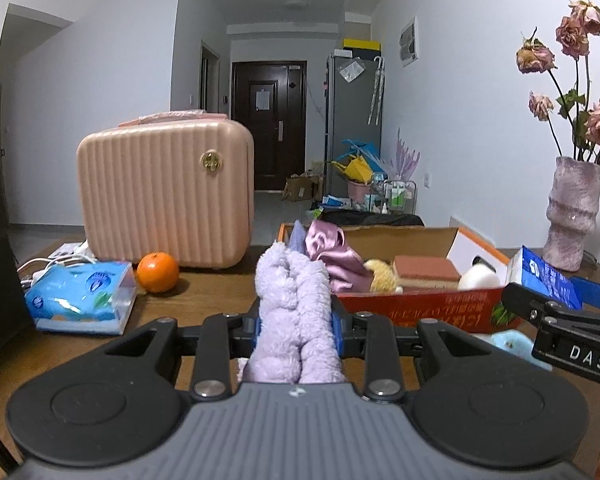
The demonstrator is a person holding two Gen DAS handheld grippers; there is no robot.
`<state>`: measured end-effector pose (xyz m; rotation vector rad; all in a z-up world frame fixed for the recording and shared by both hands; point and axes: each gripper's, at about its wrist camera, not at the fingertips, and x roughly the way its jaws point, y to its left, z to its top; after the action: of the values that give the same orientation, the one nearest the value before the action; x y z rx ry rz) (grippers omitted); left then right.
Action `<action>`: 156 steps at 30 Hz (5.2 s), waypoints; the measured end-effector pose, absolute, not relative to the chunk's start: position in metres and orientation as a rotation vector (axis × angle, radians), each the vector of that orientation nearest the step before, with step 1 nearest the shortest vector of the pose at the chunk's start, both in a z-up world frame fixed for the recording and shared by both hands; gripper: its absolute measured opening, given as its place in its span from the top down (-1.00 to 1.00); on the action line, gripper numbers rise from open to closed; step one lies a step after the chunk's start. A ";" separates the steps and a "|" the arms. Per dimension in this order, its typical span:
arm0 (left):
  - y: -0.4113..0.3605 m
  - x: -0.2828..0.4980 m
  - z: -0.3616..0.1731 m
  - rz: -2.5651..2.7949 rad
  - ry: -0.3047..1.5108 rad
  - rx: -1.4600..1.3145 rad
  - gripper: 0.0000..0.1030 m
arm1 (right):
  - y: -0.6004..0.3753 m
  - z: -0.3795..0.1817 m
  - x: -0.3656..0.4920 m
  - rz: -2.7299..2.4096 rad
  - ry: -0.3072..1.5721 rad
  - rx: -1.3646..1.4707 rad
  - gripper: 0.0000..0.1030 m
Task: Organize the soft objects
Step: 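Lift and carry the headband and blue tissue box over the cardboard box with both grippers, then open both grippers to drop the headband and tissue box into the box, then withdraw both tools from the box toward the plush toy and plastic bag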
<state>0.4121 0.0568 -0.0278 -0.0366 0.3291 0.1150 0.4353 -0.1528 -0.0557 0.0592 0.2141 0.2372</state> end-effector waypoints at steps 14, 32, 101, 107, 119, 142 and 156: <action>0.033 0.455 -0.017 0.096 0.297 -0.064 0.40 | -0.166 -0.050 0.469 0.196 0.170 0.072 -0.67; 0.024 0.514 -0.014 0.092 0.279 -0.093 0.40 | -0.164 -0.050 0.519 0.160 0.153 0.073 -0.67; 0.028 0.607 -0.035 0.191 0.300 -0.085 -1.00 | -0.166 -0.067 0.608 0.052 0.314 0.061 -1.00; 0.026 0.601 -0.033 0.194 0.294 -0.078 -1.00 | -0.165 -0.065 0.603 0.049 0.306 0.059 -1.00; 0.033 0.571 -0.029 0.213 0.279 -0.068 -1.00 | -0.170 -0.054 0.577 0.063 0.269 0.057 -1.00; 0.028 0.503 -0.035 0.198 0.308 -0.043 -1.00 | -0.188 -0.051 0.503 0.102 0.242 0.010 -1.00; 0.019 0.459 -0.043 0.185 0.345 -0.031 -1.00 | -0.204 -0.055 0.457 0.114 0.250 -0.027 -1.00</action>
<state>0.4591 0.0189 -0.0432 -0.0306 0.3447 0.1846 0.4569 -0.2042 -0.0553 -0.0268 0.2495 0.1145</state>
